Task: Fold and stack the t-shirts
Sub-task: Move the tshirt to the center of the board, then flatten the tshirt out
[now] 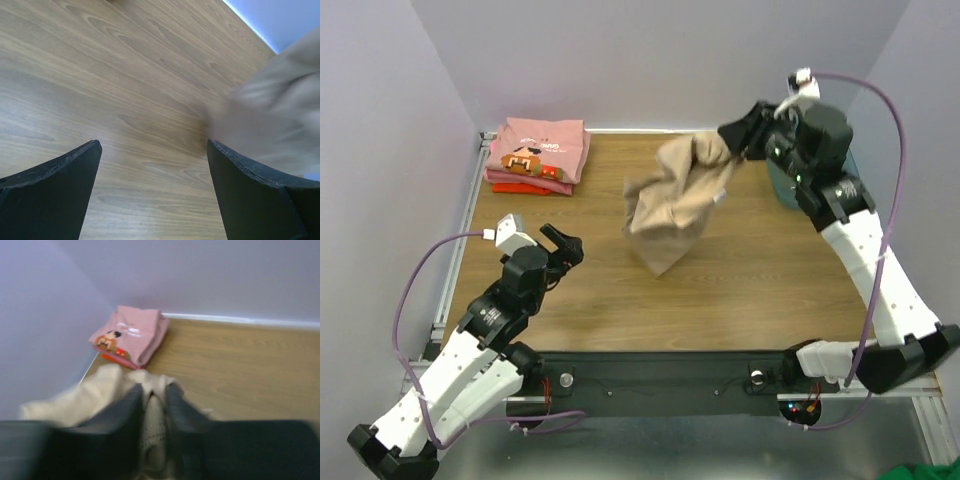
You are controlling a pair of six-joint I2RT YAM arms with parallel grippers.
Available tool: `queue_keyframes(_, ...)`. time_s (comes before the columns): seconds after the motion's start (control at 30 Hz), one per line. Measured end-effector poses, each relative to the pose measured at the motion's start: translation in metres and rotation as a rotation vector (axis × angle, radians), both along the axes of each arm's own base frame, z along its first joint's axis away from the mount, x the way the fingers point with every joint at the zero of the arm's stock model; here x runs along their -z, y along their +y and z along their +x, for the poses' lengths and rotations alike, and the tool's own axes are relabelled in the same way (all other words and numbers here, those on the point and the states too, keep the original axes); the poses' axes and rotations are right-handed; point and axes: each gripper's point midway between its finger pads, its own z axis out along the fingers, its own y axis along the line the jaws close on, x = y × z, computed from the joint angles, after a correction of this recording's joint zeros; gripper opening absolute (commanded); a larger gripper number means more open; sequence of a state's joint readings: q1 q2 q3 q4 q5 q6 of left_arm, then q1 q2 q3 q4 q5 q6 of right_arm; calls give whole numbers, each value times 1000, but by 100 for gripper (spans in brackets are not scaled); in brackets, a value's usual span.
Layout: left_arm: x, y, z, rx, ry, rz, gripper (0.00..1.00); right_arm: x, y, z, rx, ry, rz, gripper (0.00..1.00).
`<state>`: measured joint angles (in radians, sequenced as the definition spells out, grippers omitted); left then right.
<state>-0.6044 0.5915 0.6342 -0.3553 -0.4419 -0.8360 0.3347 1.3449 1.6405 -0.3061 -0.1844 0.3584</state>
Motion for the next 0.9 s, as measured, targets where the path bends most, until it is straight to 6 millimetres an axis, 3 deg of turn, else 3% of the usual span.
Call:
queue_keyframes(0.03,0,2,-2,-9,2,-7,98,19,-10,-3,55,52,8,76)
queue_keyframes(0.07,1,4,-4,-17,8,-13,98,53,-26,-5,149,117,6,99)
queue_keyframes(0.1,2,7,-7,-30,16,-18,98,75,-37,-11,202,153,4,100)
queue_keyframes(0.13,3,9,-9,-37,20,-21,98,116,-59,-21,308,227,-10,100)
queue_keyframes(0.2,4,13,-12,-56,27,-31,99,159,-83,-35,427,300,-17,100)
queue_keyframes(0.3,9,15,-14,-68,47,-32,98,239,-120,-69,603,436,-47,100)
queue_keyframes(0.33,11,14,-13,-69,53,-31,99,257,-126,-77,631,467,-56,100)
queue_keyframes(0.47,28,9,-7,-72,107,-4,98,294,-124,-88,617,554,-77,100)
queue_keyframes(0.6,75,-2,0,-55,236,63,98,320,-101,-90,499,648,-89,100)
queue_keyframes(0.73,120,-12,4,-24,357,106,98,351,-91,-104,427,740,-114,99)
queue_keyframes(0.87,146,-24,15,13,415,88,90,376,-85,-122,374,806,-133,96)
queue_keyframes(0.9,151,-27,19,23,424,79,80,380,-84,-125,366,817,-137,95)
